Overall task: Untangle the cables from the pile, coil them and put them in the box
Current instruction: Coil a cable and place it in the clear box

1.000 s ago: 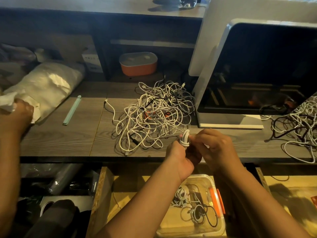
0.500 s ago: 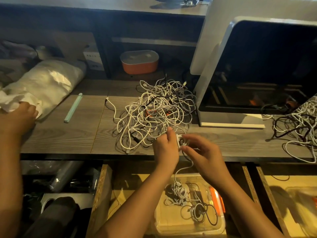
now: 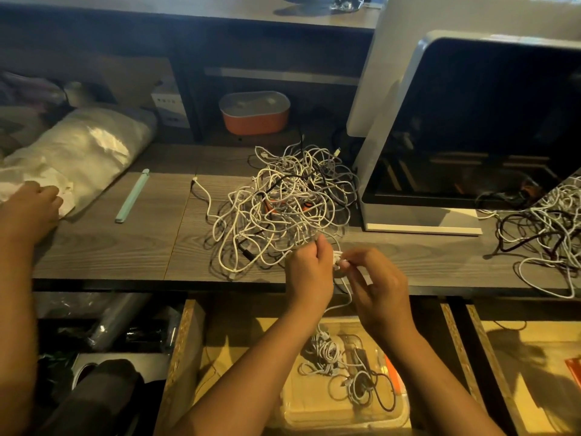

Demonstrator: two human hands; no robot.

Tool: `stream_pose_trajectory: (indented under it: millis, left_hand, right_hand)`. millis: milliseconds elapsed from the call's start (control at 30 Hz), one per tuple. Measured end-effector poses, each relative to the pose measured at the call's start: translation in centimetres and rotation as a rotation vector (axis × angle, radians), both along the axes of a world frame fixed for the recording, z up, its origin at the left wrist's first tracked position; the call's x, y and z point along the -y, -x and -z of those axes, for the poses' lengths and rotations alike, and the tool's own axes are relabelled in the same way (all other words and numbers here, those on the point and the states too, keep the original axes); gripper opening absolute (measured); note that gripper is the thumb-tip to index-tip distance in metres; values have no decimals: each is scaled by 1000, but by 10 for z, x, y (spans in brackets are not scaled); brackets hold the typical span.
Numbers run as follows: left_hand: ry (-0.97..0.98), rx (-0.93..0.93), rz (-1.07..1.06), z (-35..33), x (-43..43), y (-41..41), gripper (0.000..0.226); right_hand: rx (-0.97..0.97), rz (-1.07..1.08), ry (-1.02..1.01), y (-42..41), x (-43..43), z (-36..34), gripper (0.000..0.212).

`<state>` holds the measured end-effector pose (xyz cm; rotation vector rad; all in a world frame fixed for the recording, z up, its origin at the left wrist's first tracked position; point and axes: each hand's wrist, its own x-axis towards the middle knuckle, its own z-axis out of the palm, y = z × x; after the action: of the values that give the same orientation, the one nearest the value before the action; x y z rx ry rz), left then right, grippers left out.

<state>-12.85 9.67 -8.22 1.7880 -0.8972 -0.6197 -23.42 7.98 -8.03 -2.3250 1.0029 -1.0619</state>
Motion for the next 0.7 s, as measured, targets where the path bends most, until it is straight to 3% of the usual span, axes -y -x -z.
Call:
stream_pose_trajectory:
  millis: [67,167,267,333,433,500,600,633,700]
  left_hand:
    - [43,79,15,8,1,-1,51]
    - [214,223,44,14,3,-4,43]
    - [287,296,59,15,3,-8,38]
    - [228,192,30,13,2,-6,43]
    - [-22,-217,-79,1,4,-2,51]
    - [-92,-417,-125,-5,6,1,49]
    - [-121,-450,-111,-4,4,0,45]
    - [-104,-441,-99,-1,2,-2,45]
    - [-59,-409,-66,4,-2,-4,44]
  right_hand:
    - [111,92,-212,-5,-4,-4,9]
    - [526,252,-769,-16,-9,-14,17]
    - [772,355,-1054,-20,-3,-22,21]
    - [736,329,-944,-23,-5,-21,19]
    - [245,149,-243,-20,-16,-5,15]
    - [59,16,69,-12,-11,10,21]
    - [-57,-100,108,-4,2,11,25]
    - [-35,-126,34,-3,3,7,23]
    - [193,-67,-278,-5,-3,-2,12]
